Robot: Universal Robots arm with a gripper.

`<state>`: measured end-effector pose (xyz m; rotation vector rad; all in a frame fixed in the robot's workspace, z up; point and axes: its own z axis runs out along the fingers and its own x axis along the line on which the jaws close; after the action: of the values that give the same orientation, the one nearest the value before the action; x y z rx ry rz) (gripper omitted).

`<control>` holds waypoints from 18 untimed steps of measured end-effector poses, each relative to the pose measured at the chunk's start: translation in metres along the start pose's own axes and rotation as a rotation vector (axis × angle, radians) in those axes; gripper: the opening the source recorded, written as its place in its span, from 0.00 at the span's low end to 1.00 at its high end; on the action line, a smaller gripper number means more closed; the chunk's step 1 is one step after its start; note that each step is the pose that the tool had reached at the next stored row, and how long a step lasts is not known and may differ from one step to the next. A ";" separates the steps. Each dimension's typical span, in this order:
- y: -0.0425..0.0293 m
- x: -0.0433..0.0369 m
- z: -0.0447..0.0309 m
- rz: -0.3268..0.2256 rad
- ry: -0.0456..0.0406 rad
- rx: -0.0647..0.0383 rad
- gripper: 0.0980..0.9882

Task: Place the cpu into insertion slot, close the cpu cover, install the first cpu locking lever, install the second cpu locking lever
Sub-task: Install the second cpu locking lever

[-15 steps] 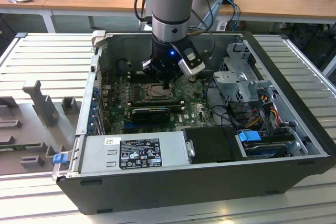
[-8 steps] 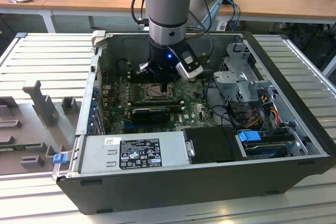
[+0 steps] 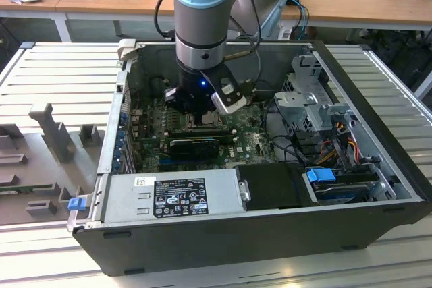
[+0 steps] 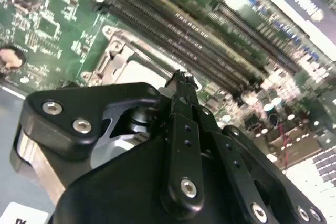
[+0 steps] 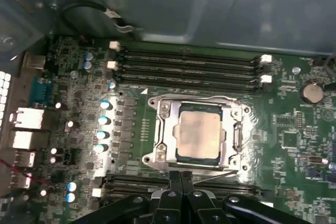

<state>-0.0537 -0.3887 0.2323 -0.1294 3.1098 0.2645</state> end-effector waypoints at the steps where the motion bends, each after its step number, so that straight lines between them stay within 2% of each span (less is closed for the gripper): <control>1: -0.0011 0.0013 0.0002 0.000 -0.0003 0.000 0.01; 3: -0.0025 0.0036 0.0006 0.000 -0.0007 -0.005 0.01; 4: -0.0033 0.0089 0.0017 0.000 -0.0015 -0.013 0.01; 5: -0.0039 0.0106 0.0031 0.000 -0.0020 -0.019 0.01; 10: -0.0058 0.0114 0.0118 -0.001 -0.0050 -0.023 0.01; 11: -0.0061 0.0138 0.0129 -0.001 -0.0075 -0.026 0.01; 13: -0.0070 0.0187 0.0151 -0.001 -0.0098 -0.048 0.01; 14: -0.0077 0.0213 0.0163 -0.001 -0.0103 -0.053 0.01; 18: -0.0093 0.0226 0.0233 -0.001 -0.0110 -0.060 0.01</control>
<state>-0.0752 -0.3957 0.2072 -0.1297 3.0919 0.3579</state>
